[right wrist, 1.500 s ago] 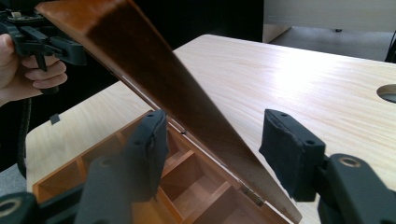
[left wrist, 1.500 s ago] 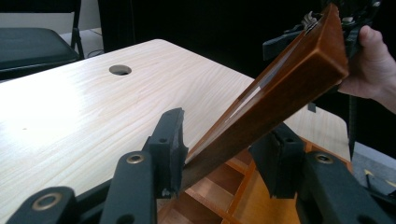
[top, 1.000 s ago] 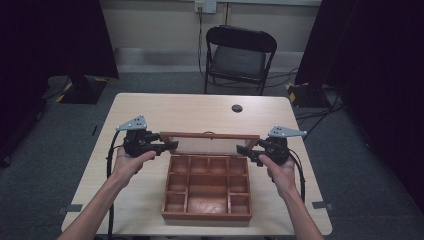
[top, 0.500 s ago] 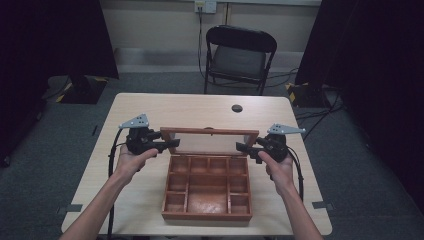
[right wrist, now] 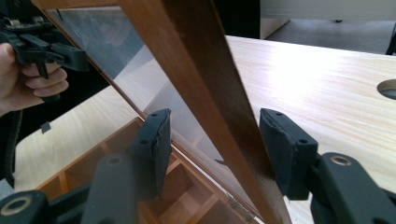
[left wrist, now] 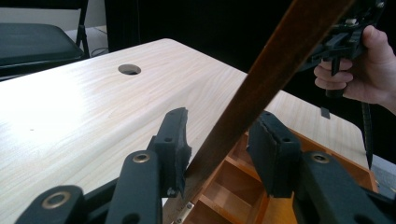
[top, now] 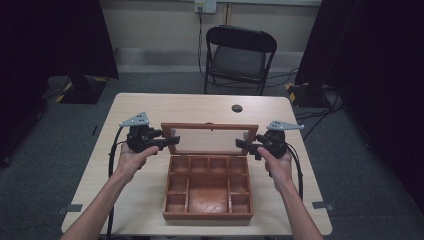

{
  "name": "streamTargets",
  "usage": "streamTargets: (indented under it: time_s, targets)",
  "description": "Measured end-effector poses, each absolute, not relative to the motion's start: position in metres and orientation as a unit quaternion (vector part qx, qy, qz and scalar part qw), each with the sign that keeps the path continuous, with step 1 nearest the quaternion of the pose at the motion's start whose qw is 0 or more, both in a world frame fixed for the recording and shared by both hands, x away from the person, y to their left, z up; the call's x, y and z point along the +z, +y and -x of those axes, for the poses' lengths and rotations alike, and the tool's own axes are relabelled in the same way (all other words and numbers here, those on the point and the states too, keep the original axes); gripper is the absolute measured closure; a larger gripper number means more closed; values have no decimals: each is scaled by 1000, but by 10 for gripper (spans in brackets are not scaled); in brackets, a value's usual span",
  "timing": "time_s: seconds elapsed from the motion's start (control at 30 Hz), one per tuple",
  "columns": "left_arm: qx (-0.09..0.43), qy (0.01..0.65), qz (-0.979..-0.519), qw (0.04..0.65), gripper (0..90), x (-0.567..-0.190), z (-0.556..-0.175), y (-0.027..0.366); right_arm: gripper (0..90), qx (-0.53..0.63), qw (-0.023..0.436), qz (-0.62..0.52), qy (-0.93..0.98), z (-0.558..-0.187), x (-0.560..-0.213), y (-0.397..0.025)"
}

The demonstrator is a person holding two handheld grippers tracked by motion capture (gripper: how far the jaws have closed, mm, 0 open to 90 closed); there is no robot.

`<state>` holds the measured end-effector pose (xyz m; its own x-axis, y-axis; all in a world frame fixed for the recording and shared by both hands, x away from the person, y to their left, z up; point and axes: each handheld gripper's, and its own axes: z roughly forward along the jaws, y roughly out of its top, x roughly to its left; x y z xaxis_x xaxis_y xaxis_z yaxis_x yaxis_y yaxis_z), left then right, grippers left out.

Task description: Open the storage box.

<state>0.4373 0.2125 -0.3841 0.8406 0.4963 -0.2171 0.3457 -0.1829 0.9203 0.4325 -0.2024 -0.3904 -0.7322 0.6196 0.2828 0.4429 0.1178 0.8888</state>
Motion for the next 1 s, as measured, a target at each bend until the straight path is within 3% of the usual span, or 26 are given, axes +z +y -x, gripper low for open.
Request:
streamTargets:
  time_s: [0.47, 1.0]
  targets:
    - [68, 290, -769, 566, 592, -394, -443, 213, 391, 547, 79, -365, 749, -440, -403, -199]
    - [69, 298, -774, 555, 599, -405, -445, 213, 424, 533, 74, -373, 756, -446, -419, -195]
